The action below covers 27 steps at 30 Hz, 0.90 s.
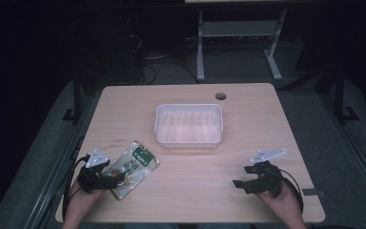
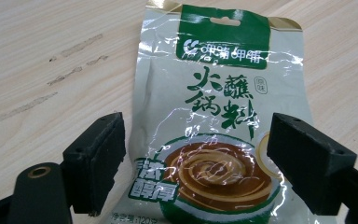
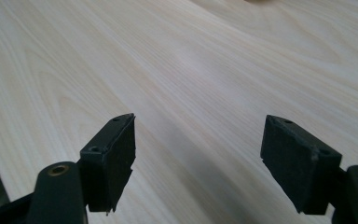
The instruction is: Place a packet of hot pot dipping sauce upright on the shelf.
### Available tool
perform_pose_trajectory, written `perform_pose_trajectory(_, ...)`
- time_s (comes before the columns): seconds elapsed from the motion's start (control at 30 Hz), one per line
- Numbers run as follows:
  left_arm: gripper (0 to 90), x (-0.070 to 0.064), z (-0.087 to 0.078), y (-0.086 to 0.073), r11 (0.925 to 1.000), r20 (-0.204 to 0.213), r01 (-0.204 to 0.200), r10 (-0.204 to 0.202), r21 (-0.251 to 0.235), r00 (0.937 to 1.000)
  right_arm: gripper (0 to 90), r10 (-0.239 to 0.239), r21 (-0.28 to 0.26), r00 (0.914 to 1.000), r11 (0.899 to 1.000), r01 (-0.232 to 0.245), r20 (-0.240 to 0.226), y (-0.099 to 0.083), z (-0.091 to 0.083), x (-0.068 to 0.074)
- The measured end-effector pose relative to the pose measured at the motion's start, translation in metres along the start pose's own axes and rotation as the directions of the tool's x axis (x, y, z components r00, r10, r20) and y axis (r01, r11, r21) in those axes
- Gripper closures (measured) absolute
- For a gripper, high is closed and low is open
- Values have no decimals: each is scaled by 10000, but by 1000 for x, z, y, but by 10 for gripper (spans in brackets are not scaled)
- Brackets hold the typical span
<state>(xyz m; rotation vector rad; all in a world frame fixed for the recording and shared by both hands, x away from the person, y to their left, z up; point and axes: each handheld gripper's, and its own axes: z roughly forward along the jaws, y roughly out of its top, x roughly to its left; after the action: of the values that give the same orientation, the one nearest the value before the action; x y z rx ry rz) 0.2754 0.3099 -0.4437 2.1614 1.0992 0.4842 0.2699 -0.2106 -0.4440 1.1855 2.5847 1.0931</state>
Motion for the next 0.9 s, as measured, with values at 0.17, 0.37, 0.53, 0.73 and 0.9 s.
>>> perform_pose_trajectory(0.17,212,1,0,0,10000,13,-9,9,98,10000,254,-382,-97,9992,9992,381,-149,9,2,13)
perform_pose_trajectory(0.37,233,3,0,0,9999,30,-51,51,136,10000,253,-1457,-182,9874,9893,1448,-622,41,15,44)
perform_pose_trajectory(0.53,273,4,0,0,9998,68,-91,90,194,9999,248,-1788,-211,9772,9839,1776,-1147,64,29,59)
perform_pose_trajectory(0.73,330,9,-1,-1,9998,35,40,-41,220,10000,243,-2222,200,9636,9735,2276,-1486,96,52,77)
perform_pose_trajectory(0.9,348,13,-1,-2,9994,-11,143,-142,309,9999,242,-2141,459,9604,9732,2255,-1782,115,70,81)
